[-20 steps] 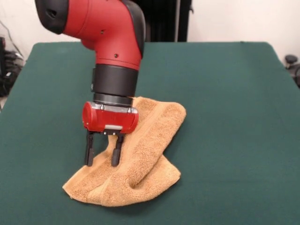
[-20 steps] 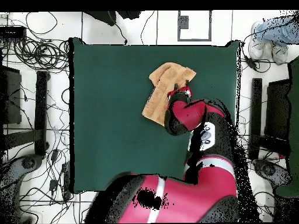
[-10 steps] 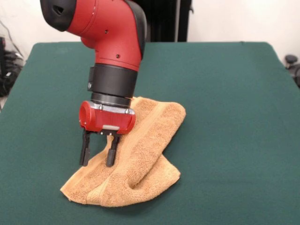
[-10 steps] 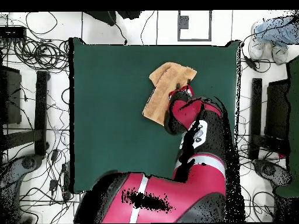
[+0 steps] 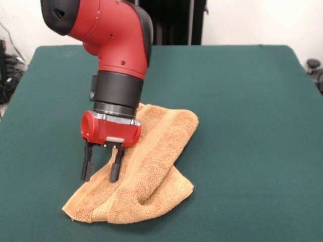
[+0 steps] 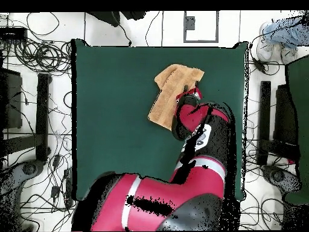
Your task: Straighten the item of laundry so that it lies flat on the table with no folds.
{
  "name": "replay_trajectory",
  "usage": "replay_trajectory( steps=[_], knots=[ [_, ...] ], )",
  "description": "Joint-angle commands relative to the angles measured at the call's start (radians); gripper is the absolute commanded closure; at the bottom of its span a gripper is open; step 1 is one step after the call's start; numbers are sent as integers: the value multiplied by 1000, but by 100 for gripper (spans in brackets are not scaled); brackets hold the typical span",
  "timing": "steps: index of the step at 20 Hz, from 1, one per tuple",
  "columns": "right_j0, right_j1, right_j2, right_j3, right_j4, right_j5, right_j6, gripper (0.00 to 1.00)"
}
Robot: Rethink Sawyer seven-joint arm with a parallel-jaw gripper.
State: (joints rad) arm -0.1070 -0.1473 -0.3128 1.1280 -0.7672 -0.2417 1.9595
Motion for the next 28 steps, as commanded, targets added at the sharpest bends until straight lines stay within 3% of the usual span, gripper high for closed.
replay_trajectory(
  steps=[1, 8, 17, 28],
  knots=[
    [8, 133, -6, -4, 41, -79, 21, 0],
    [-53, 177, 44, -41, 21, -163, 48, 0],
    [-71, 174, 90, -74, -74, -123, 93, 0],
    [-53, 135, 78, -28, -82, -98, 109, 0]
  ],
)
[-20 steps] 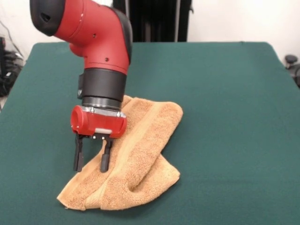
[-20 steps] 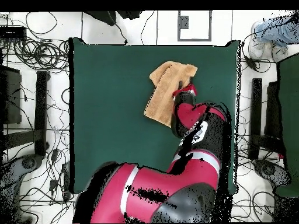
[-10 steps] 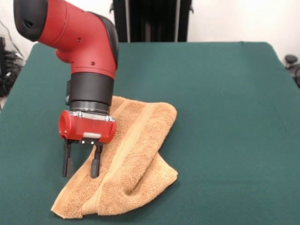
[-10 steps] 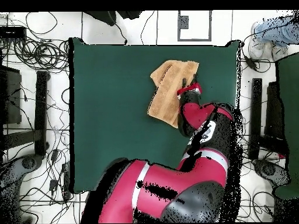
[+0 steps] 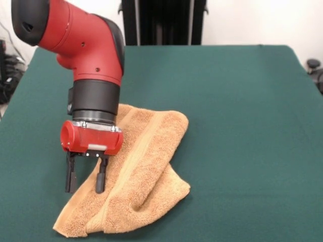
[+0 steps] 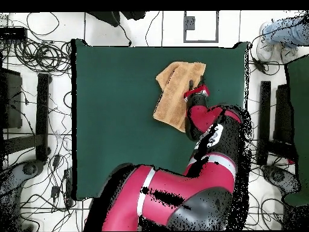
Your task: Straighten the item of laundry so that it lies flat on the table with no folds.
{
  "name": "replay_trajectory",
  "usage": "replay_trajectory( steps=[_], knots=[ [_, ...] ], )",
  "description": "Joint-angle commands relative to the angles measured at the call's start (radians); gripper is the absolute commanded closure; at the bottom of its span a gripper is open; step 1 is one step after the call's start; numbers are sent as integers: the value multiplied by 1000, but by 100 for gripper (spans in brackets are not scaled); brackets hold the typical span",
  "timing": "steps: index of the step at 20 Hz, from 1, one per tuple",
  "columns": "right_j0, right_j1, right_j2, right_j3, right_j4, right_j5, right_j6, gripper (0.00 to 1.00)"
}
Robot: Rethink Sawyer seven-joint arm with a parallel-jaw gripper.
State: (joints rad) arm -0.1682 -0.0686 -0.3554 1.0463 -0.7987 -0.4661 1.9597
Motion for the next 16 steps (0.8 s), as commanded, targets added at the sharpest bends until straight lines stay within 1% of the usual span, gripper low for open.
replay_trajectory(
  steps=[1, 8, 14, 16],
  knots=[
    [8, 43, 128, 66, -65, 137, 117, 0],
    [-11, -11, 178, 109, -158, 191, 152, 0],
    [-43, -87, 235, 190, -230, 254, 161, 0],
    [-100, -129, 319, 228, -296, 312, 162, 0]
  ],
)
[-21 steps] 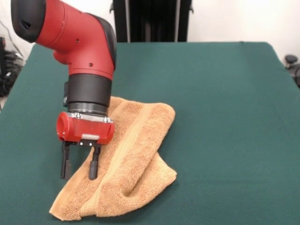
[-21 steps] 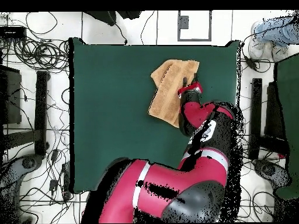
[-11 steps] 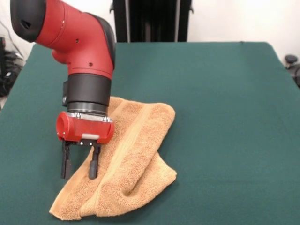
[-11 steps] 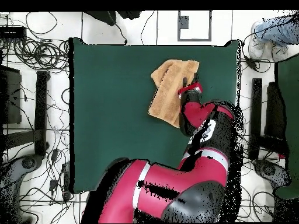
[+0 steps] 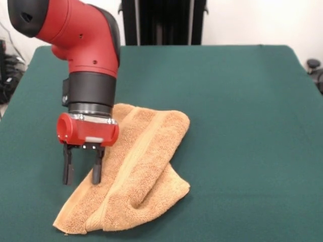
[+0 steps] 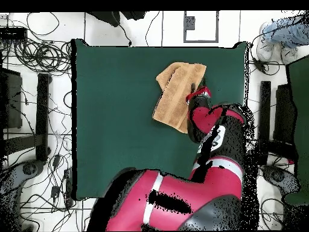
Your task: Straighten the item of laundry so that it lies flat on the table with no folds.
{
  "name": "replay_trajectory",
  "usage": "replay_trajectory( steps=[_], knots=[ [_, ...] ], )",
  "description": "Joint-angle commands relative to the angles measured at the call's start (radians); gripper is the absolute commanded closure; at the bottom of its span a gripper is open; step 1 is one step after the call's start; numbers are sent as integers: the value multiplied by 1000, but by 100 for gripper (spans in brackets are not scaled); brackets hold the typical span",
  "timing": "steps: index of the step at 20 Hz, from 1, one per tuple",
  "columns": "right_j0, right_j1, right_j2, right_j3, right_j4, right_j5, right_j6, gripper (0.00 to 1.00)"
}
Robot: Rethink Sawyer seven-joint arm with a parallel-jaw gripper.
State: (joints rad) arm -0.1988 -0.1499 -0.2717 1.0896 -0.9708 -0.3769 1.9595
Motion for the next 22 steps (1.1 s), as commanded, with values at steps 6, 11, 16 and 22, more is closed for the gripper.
replay_trajectory(
  steps=[6, 11, 16, 22],
  knots=[
    [-316, -129, 550, 302, -264, 401, 11, 0],
    [-422, -136, 659, 337, -224, 476, -142, 0],
    [-594, -56, 840, 373, -119, 602, -261, 0],
    [-609, -35, 860, 395, -60, 620, -209, 0]
  ],
)
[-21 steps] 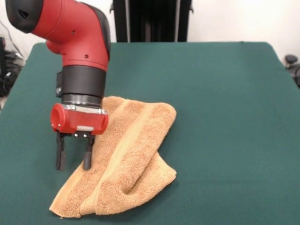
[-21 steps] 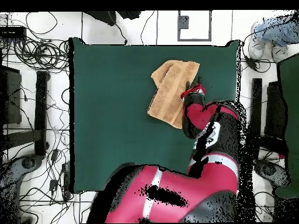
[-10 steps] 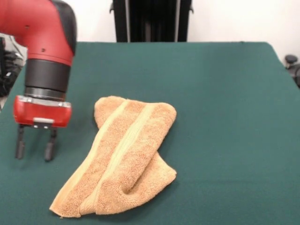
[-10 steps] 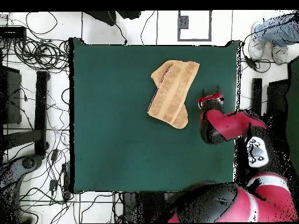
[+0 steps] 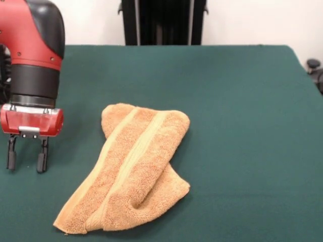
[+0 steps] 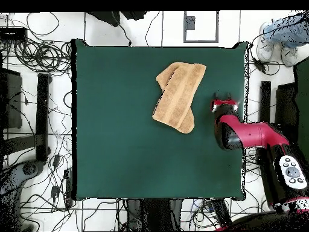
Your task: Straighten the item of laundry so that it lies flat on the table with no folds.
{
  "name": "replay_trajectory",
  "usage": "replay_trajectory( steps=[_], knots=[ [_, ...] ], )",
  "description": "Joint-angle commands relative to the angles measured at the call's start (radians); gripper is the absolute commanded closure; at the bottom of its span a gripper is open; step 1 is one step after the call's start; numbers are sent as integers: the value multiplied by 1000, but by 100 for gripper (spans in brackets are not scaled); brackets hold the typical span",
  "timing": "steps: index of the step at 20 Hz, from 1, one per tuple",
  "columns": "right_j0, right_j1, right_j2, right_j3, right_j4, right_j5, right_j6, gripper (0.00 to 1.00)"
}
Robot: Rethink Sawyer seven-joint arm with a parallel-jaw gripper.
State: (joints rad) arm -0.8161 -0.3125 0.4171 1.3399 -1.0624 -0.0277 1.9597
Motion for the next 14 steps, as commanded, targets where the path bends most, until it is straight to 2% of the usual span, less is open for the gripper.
replay_trajectory(
  steps=[1, 7, 14],
  knots=[
    [9, 126, 172, 147, 39, 275, -205, 0],
    [-2, 131, 195, 166, 71, 295, -205, 0],
    [13, 129, 184, 172, 67, 272, -153, 0]
  ],
)
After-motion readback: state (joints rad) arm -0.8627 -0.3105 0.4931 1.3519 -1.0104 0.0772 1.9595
